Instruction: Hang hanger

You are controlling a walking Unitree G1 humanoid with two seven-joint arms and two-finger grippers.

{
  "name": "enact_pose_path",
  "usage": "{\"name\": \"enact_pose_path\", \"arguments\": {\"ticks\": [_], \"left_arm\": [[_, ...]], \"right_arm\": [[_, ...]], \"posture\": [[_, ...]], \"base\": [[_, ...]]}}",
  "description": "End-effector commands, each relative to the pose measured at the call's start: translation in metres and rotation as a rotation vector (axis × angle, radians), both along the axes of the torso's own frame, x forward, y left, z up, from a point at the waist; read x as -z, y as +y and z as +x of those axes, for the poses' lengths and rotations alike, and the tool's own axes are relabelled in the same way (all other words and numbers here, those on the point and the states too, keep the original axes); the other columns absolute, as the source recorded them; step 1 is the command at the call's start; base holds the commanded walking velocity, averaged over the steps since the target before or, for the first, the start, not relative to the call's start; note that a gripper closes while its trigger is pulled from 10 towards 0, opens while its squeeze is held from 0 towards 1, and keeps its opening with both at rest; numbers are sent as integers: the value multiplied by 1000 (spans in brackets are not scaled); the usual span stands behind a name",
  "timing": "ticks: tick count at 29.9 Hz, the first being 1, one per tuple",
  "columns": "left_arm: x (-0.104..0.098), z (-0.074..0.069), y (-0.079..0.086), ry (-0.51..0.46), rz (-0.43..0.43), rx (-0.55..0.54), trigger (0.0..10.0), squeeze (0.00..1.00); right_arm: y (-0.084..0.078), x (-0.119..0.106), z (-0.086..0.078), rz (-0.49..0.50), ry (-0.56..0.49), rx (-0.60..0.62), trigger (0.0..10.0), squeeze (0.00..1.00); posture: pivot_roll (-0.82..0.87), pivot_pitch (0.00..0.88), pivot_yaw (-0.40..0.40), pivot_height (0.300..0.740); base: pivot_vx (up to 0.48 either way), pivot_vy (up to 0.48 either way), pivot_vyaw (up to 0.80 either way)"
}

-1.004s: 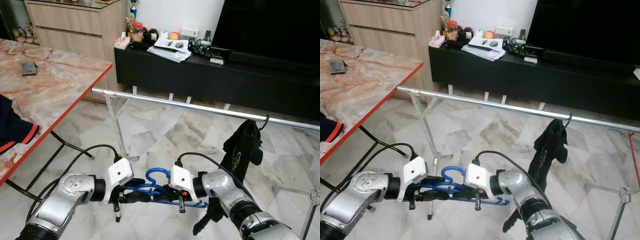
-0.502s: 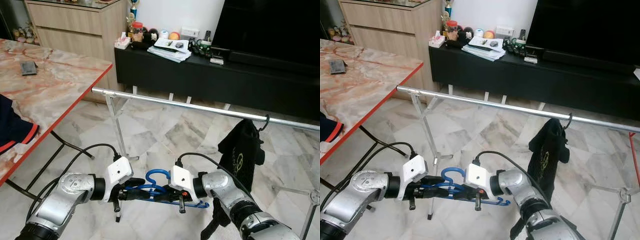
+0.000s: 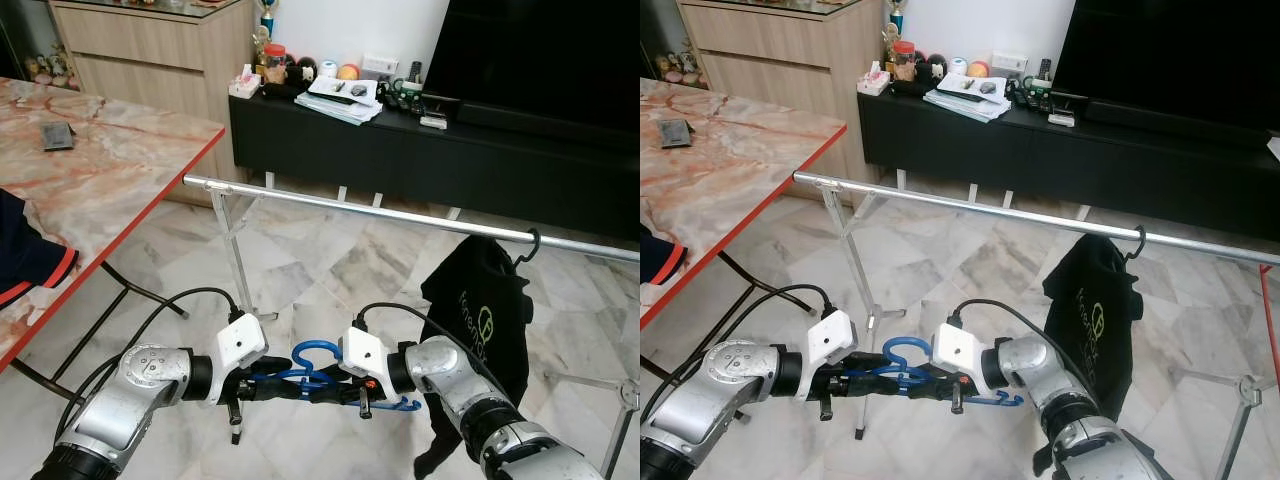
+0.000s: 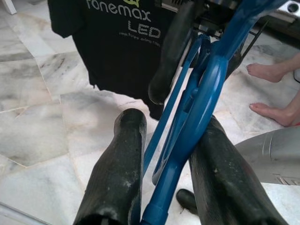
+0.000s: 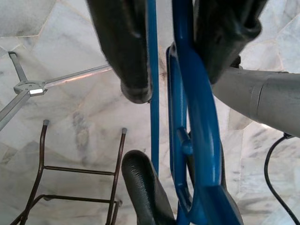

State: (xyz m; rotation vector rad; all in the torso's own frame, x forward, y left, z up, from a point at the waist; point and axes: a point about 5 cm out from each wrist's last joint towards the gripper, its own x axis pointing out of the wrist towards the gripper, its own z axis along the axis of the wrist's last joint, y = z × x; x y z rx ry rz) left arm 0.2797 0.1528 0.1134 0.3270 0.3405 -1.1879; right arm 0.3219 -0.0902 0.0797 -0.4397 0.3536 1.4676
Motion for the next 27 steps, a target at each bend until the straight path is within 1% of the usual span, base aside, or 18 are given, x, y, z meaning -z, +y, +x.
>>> {"name": "enact_pose_path", "arguments": {"ticks": [1,5,6,7,10,12,13,15,17,19,20,21,22,23,25,26,27], "left_arm": [[6,-2,-3,30,24,27,0,0],[8,-2,1,33,57,23,0,0],[11,-2,4,31,86,22,0,0],[12,-2,5,32,96,18,0,0],[14,-2,7,37,105,9,0,0],[22,-3,14,48,135,-18,0,0],[29,-4,20,64,150,-49,0,0],[36,-4,26,71,166,-96,0,0],[40,-5,30,82,169,-128,0,0],[49,-3,39,61,213,-217,0,0],[55,-2,46,44,240,-286,78,0],[59,-2,50,25,252,-340,941,0],[59,-2,50,25,252,-340,941,0],[63,-2,54,12,242,-417,10000,0],[67,-4,56,1,215,-502,10000,0],[70,-4,57,-7,199,-569,10000,0],[71,-5,58,-15,187,-604,10000,0]], "right_arm": [[-1,-13,8,25,-32,14,10000,1000],[-4,-13,8,12,-21,-4,10000,1000],[-4,-13,7,4,-15,-15,10000,1000],[-5,-13,7,-1,-13,-20,10000,1000],[-5,-12,7,-10,-12,-27,10000,1000],[-6,-10,6,-22,-9,-32,10000,1000],[-8,-9,5,-31,-5,-35,10000,1000],[-9,-7,4,-43,-7,-32,10000,1000],[-11,-5,4,-52,-12,-19,10000,1000],[-16,-2,5,-76,-40,31,10000,992],[-21,0,7,-95,-65,90,10000,67],[-25,3,9,-106,-82,150,10000,0],[-25,3,9,-106,-82,150,10000,0],[-32,7,12,-120,-93,259,10000,0],[-43,14,14,-141,-116,415,10000,0],[-51,19,15,-153,-122,526,10000,0],[-54,23,15,-153,-116,583,10000,0]], "posture": [[154,39,-129,740],[153,39,-129,740],[153,39,-129,740],[154,40,-129,740],[153,40,-127,740],[153,41,-127,740],[153,41,-127,740],[153,41,-127,740],[151,42,-126,740],[150,44,-126,740],[150,44,-128,740],[149,44,-128,740],[149,44,-128,740],[147,45,-127,740],[145,46,-126,740],[145,46,-126,740],[138,47,-124,740]], "base": [[0,0,0],[0,0,0],[0,0,0],[0,0,0],[0,0,0],[0,0,0],[0,0,0],[0,0,0],[0,0,0],[0,0,0],[0,0,0],[0,0,0],[0,0,0],[0,0,0],[0,0,0],[0,0,0],[0,0,0]]}}
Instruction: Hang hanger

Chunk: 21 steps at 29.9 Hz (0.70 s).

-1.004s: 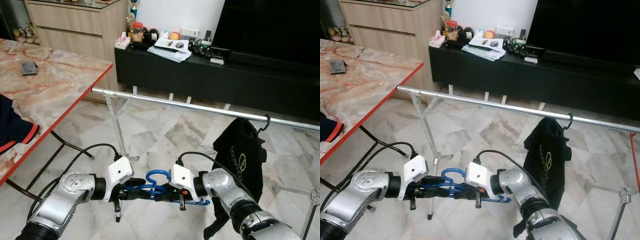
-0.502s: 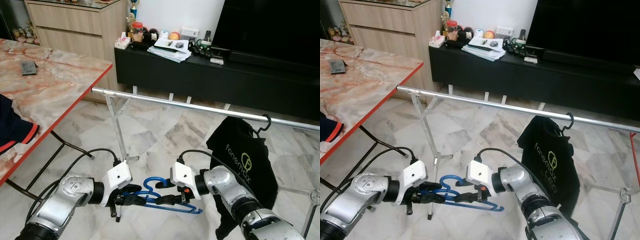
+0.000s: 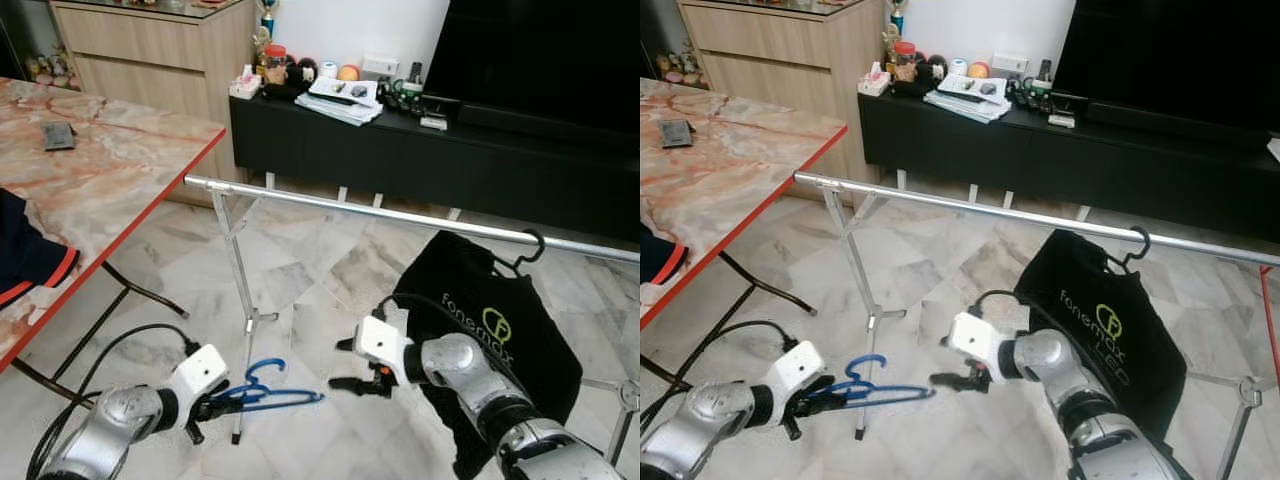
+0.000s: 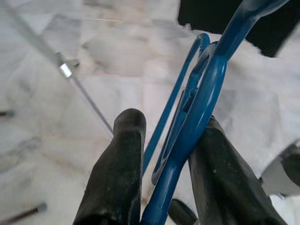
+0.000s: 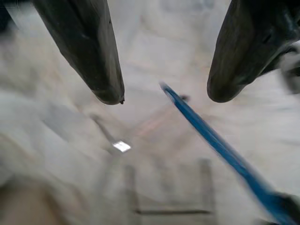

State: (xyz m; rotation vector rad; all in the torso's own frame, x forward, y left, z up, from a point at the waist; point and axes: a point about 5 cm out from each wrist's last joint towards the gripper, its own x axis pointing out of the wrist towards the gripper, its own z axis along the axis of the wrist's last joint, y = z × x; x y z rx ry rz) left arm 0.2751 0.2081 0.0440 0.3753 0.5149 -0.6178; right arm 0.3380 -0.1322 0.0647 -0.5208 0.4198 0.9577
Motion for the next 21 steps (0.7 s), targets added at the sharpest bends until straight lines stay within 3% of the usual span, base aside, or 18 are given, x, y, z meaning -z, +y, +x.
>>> {"name": "enact_pose_path", "arguments": {"ticks": [1,2,3,4,5,8,14,18,19,21], "left_arm": [[2,0,4,-43,-18,-94,10000,0],[2,0,5,-69,-36,-146,10000,0],[2,0,5,-69,-36,-146,10000,0],[0,2,8,-123,-82,-267,10000,0],[0,2,8,-123,-82,-267,10000,0],[-6,4,8,-186,-158,-377,10000,0],[-26,6,-15,-308,-286,-393,10000,0],[-35,9,-26,-341,-340,-394,10000,0],[-35,9,-26,-341,-340,-394,10000,0],[-40,11,-30,-362,-377,-412,10000,0]], "right_arm": [[-16,13,-3,16,25,191,10000,0],[-19,21,-7,40,40,275,10000,0],[-19,21,-7,40,40,275,10000,0],[-23,38,-17,90,96,436,10000,0],[-23,38,-17,90,96,436,10000,0],[-26,62,-35,156,180,651,10000,0],[-33,108,-82,238,370,1072,10000,0],[-36,127,-110,227,447,1234,10000,0],[-36,127,-110,227,447,1234,10000,0],[-36,137,-126,172,484,1260,10000,0]], "posture": [[134,49,-123,740],[132,49,-123,740],[132,49,-123,740],[129,46,-119,740],[129,46,-119,740],[131,42,-113,740],[131,27,-101,740],[124,17,-87,740],[124,17,-87,740],[129,10,-81,740]], "base": [[0,0,0],[0,0,0],[0,0,0],[0,0,0],[0,0,0],[0,0,0],[0,0,0],[0,0,0],[0,0,0],[0,0,0]]}}
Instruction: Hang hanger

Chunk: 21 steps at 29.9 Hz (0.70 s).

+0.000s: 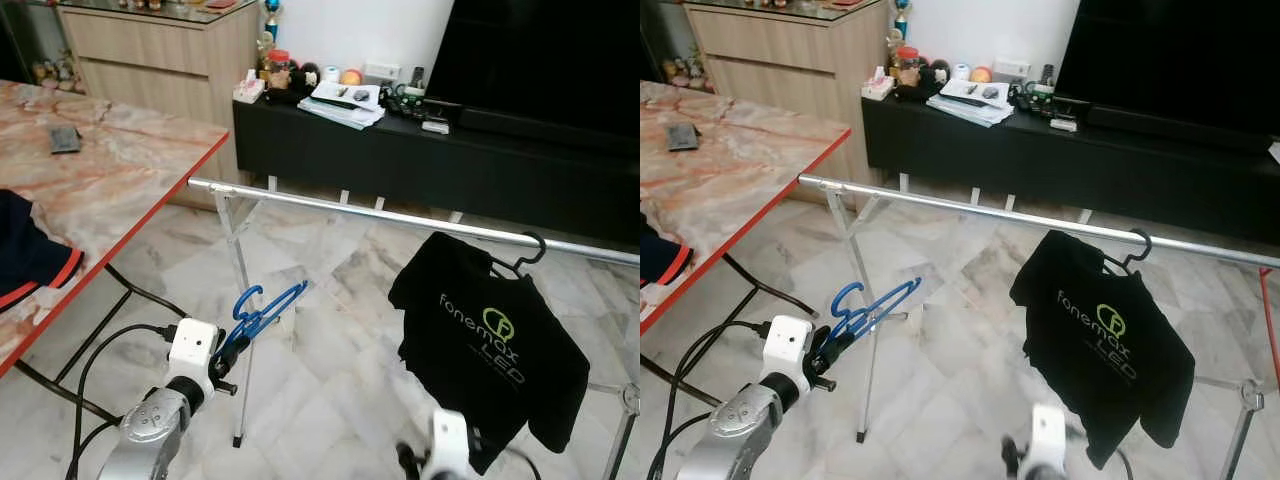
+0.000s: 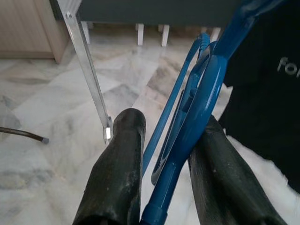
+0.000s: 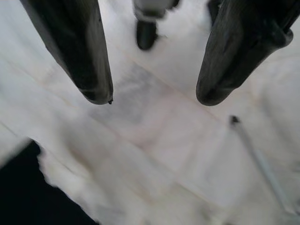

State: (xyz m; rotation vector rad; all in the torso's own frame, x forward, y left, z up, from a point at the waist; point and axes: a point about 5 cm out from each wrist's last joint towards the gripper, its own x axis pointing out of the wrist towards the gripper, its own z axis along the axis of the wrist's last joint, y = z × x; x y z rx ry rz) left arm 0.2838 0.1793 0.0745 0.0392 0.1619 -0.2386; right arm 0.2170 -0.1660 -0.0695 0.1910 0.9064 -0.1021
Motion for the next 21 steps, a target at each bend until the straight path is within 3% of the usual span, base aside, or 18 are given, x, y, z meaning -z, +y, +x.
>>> {"name": "enact_pose_path", "arguments": {"ticks": [1,8,12,21], "left_arm": [[-11,2,-2,-51,-32,-9,10000,0],[-14,-3,-7,-43,-38,53,10000,0],[-15,-3,-6,-42,-24,59,10000,0],[-18,-2,-5,-39,-22,66,10000,0]], "right_arm": [[-1,5,-9,-7,34,23,10000,0],[3,8,-15,23,5,29,10000,0],[-4,5,-10,36,-19,113,10000,0],[-8,3,-8,-19,-28,105,10000,0]], "posture": [[136,6,-79,740],[136,0,-65,740],[142,1,-63,740],[148,27,-63,740]], "base": [[0,0,0],[0,0,0],[272,0,0],[318,0,0]]}}
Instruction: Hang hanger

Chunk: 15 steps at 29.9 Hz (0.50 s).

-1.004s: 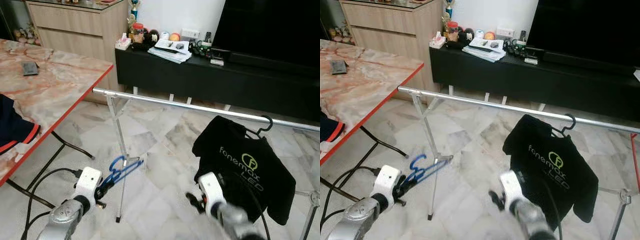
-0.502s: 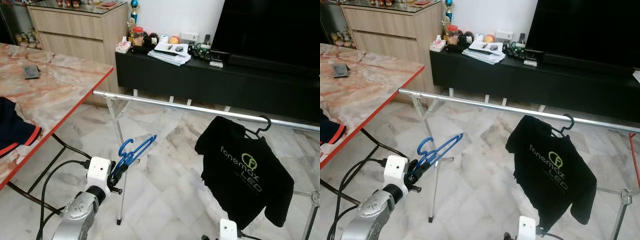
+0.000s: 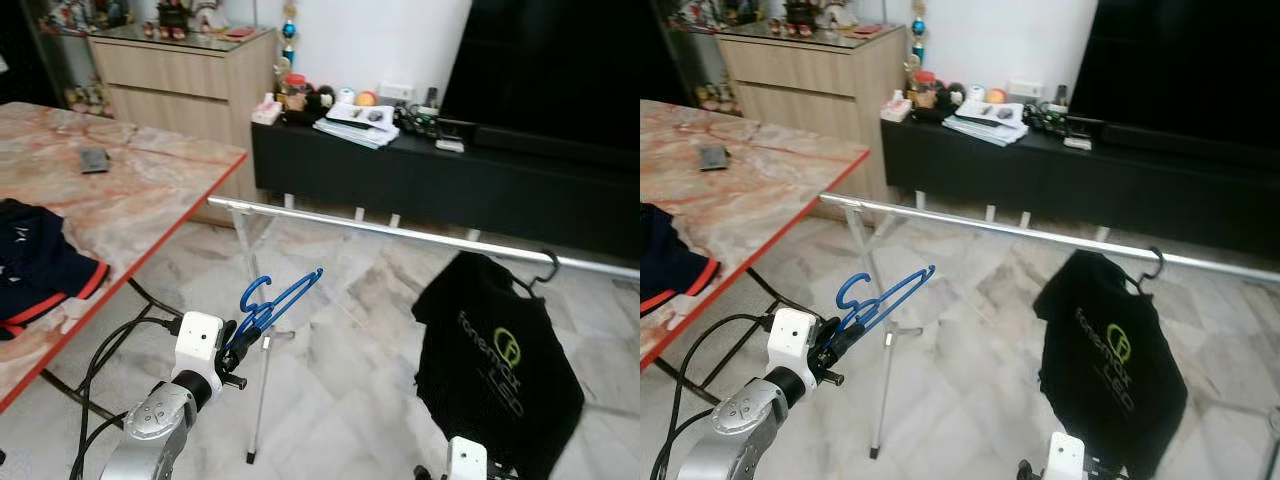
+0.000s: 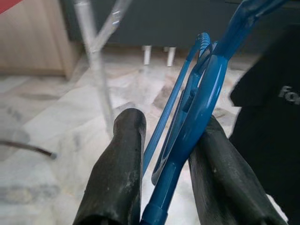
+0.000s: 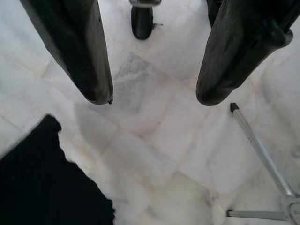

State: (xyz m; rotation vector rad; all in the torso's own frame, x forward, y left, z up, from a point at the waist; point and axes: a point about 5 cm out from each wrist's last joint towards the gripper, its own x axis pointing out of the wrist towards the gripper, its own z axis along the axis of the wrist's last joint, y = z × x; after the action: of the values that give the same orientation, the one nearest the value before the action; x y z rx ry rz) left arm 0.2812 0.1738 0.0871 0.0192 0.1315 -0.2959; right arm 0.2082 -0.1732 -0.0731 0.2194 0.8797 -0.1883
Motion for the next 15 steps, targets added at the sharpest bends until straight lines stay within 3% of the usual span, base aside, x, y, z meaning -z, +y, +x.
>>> {"name": "enact_pose_path", "arguments": {"ticks": [1,9,15], "left_arm": [[-6,0,1,-13,8,12,10000,0],[-7,0,-2,-5,3,58,10000,0],[-8,0,-5,-7,2,88,10000,0]], "right_arm": [[-1,-1,1,-8,-14,21,10000,0],[-6,1,-3,-19,-11,58,10000,0],[-7,1,-4,-23,-9,59,10000,0]], "posture": [[148,28,-63,740],[152,37,-64,740],[151,38,-64,740]], "base": [[345,0,0],[330,0,0],[0,0,0]]}}
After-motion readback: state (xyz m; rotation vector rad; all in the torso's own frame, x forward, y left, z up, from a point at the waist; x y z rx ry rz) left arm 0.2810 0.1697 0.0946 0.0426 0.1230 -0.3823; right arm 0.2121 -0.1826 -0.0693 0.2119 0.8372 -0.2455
